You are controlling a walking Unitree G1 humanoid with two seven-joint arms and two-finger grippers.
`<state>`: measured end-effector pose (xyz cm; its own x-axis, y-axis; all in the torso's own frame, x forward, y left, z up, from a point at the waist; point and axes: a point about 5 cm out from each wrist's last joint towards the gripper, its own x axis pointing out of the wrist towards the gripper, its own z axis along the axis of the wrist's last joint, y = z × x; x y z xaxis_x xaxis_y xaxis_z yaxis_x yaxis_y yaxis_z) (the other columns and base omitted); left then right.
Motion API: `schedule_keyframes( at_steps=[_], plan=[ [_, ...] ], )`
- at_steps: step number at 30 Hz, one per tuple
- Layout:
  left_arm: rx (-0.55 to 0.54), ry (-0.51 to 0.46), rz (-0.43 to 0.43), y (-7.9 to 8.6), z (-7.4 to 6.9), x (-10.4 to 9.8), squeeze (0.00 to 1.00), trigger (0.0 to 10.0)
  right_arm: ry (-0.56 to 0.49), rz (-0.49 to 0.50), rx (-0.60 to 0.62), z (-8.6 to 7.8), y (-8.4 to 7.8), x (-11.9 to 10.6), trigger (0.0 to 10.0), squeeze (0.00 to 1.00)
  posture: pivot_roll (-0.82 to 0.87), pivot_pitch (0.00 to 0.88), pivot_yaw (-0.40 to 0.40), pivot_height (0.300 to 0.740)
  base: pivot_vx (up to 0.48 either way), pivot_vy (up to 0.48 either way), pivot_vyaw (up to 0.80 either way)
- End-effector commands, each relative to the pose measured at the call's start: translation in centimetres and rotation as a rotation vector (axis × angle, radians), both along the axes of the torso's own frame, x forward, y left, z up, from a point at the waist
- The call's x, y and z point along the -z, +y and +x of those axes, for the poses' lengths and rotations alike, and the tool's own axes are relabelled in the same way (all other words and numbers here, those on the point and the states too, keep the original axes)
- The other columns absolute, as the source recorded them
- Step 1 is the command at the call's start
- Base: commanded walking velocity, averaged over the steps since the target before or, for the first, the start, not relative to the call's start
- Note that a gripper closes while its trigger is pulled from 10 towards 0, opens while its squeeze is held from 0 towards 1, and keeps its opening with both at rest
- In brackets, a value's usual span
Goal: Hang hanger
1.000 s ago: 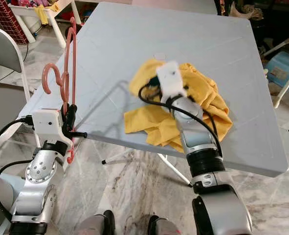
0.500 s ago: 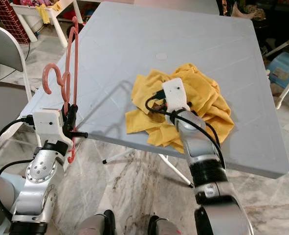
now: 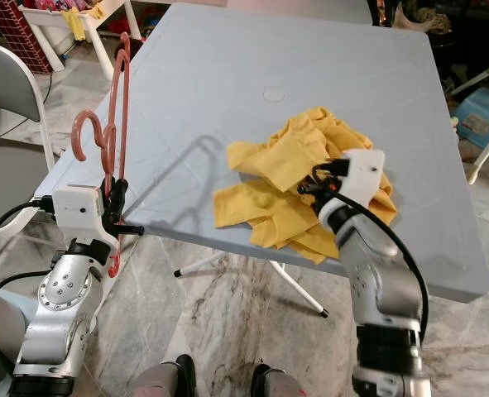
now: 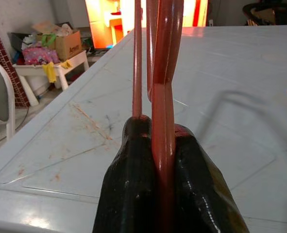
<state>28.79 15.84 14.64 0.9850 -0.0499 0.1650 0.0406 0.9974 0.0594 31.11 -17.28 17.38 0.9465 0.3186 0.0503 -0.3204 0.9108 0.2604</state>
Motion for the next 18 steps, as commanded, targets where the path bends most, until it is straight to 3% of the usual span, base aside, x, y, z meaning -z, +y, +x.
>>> schedule_keyframes(
  at_steps=[1,3,8,11,14,15,17,18],
  plan=[
    [-0.009,0.079,0.004,0.3,-0.1,1.6,0.00,10.0,-0.174,-0.052,-0.048,-0.8,0.5,-3.0,10.0,0.00,-0.04,0.187,0.034,0.740,0.000,0.000,0.00],
    [-0.008,0.079,0.003,0.3,-0.1,1.6,0.00,10.0,-0.353,0.071,-0.066,-1.3,1.0,-7.3,10.0,0.00,-0.04,0.187,0.034,0.740,0.000,0.000,0.00],
    [-0.005,0.078,0.002,0.2,-0.1,1.6,0.00,10.0,-0.436,0.153,-0.089,-1.9,1.2,-9.9,10.0,0.00,-0.04,0.187,0.034,0.740,0.000,0.000,0.00],
    [-0.006,0.074,0.000,0.1,-0.1,1.6,0.00,10.0,-0.427,0.210,-0.136,-2.2,1.6,-9.5,10.0,0.00,-0.04,0.186,0.030,0.740,0.000,0.000,0.00],
    [-0.011,0.073,-0.003,0.0,-0.1,1.6,0.00,10.0,-0.238,-0.106,-0.130,-1.3,2.0,-5.3,10.0,0.00,-0.04,0.183,0.024,0.740,0.000,0.000,0.00],
    [-0.013,0.073,-0.005,0.0,-0.1,1.6,0.00,10.0,-0.131,-0.394,-0.142,-0.9,2.0,-2.3,10.0,1.00,-0.04,0.182,0.021,0.740,0.000,0.000,0.00],
    [-0.014,0.074,-0.006,0.0,-0.1,1.7,0.00,10.0,-0.128,-0.568,-0.185,-1.3,2.0,-0.9,10.0,1.00,-0.04,0.181,0.018,0.740,0.000,0.000,0.00],
    [-0.014,0.074,-0.007,0.0,-0.1,1.7,0.00,10.0,-0.133,-0.550,-0.201,-1.4,2.2,-1.0,10.0,1.00,-0.04,0.182,0.017,0.740,0.000,0.000,0.00]
  ],
)
